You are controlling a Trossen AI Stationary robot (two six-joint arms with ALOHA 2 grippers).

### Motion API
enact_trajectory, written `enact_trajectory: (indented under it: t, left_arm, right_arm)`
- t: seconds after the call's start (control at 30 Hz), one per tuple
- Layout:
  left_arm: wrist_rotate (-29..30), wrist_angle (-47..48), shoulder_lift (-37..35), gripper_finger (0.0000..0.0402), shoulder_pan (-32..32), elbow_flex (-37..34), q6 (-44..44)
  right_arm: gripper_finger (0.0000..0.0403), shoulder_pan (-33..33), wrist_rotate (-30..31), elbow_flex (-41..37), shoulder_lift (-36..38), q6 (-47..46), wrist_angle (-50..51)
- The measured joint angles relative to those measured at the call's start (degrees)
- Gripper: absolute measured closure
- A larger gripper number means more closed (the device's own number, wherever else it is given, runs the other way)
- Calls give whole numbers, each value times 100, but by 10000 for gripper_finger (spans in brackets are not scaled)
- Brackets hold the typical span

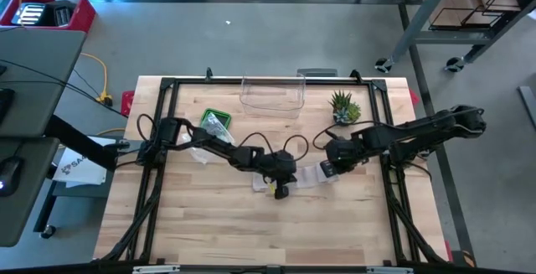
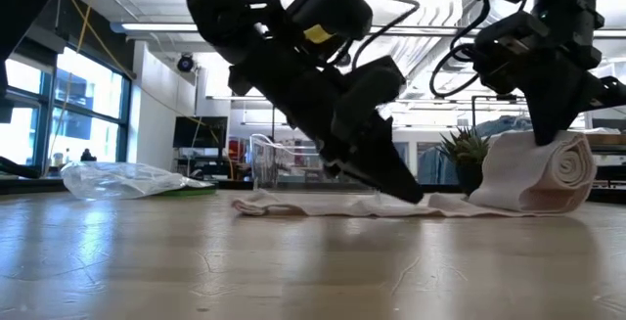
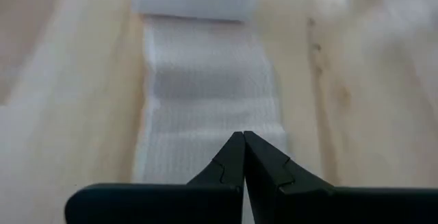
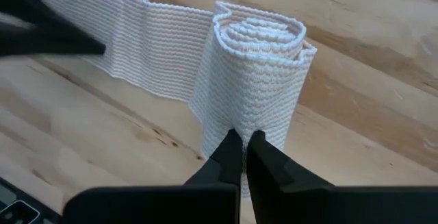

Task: Roll bandage
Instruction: Roll the bandage

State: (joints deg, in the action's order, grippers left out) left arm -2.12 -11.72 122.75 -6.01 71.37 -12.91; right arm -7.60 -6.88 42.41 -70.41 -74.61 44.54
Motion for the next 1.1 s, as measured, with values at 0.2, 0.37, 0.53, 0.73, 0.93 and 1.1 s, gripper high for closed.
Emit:
enact_trajectory:
  t: [0.2,0.37,0.53,0.73,0.93,1.1]
  left_arm:
    - [43,-109,213,402,-29,29,-319]
    - [111,61,213,402,-29,28,-705]
    - [114,79,213,402,-29,26,-609]
    - [121,97,213,402,-29,22,-638]
    - [123,106,218,402,-27,17,-643]
    - [120,112,218,402,-27,13,-645]
  right_arm:
    - [403,11,-72,-2,-2,2,-5]
    - [403,-13,-216,-2,-2,0,308]
    - [403,-17,-293,83,-10,-4,149]
    - [403,-17,-78,415,-155,25,132]
    - [403,-44,-181,611,-672,155,115]
    - [403,-44,-179,1049,-1217,439,122]
